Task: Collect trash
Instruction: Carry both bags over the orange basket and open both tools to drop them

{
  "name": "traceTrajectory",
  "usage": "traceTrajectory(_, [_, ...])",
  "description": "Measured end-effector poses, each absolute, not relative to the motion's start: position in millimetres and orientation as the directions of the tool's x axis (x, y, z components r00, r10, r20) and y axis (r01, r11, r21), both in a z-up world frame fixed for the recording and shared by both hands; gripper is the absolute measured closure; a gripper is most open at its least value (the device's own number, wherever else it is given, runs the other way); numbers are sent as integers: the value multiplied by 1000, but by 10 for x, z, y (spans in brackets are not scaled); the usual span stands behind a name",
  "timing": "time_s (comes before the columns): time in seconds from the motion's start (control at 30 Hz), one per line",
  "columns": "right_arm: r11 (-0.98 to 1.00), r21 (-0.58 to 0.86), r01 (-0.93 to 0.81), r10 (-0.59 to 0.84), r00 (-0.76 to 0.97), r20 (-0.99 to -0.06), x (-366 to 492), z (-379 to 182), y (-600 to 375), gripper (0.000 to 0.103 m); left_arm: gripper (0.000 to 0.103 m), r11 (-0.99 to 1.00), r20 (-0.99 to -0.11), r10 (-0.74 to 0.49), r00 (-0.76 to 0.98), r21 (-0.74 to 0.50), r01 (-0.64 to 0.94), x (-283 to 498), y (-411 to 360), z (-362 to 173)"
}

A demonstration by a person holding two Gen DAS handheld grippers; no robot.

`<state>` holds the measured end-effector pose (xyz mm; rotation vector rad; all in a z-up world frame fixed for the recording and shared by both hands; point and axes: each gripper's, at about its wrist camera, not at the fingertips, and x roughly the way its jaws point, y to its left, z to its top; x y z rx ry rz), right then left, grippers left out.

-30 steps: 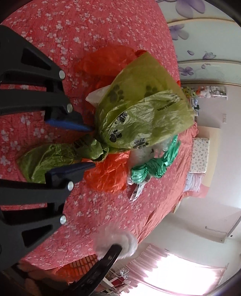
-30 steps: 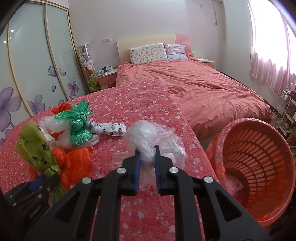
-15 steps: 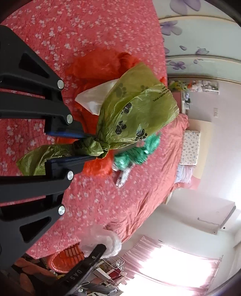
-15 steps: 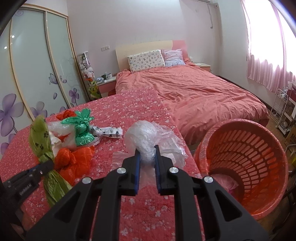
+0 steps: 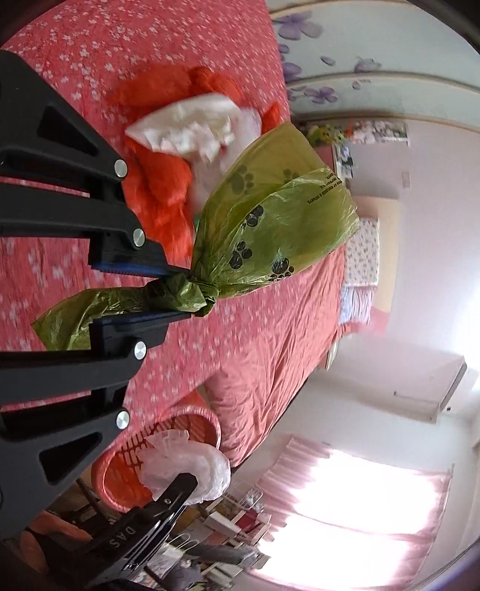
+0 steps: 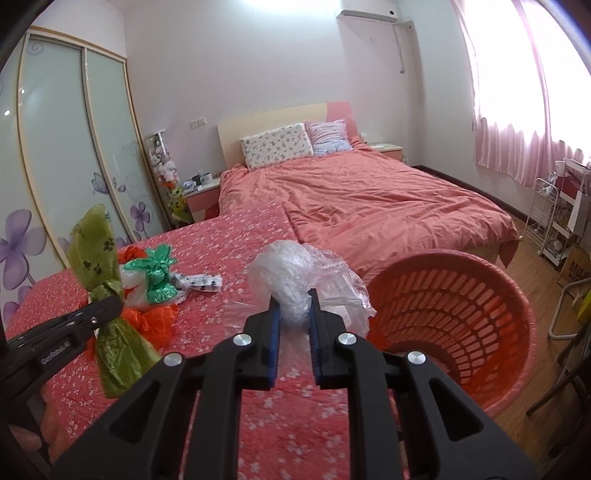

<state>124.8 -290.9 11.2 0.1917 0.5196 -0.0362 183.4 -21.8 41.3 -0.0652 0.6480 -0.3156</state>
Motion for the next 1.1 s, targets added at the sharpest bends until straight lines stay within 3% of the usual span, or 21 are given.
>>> traceTrajectory(1.1, [913, 210, 349, -234, 871, -431, 795, 45, -4057, 88, 86, 782, -555, -566, 610, -128, 610, 1852, -1665, 351])
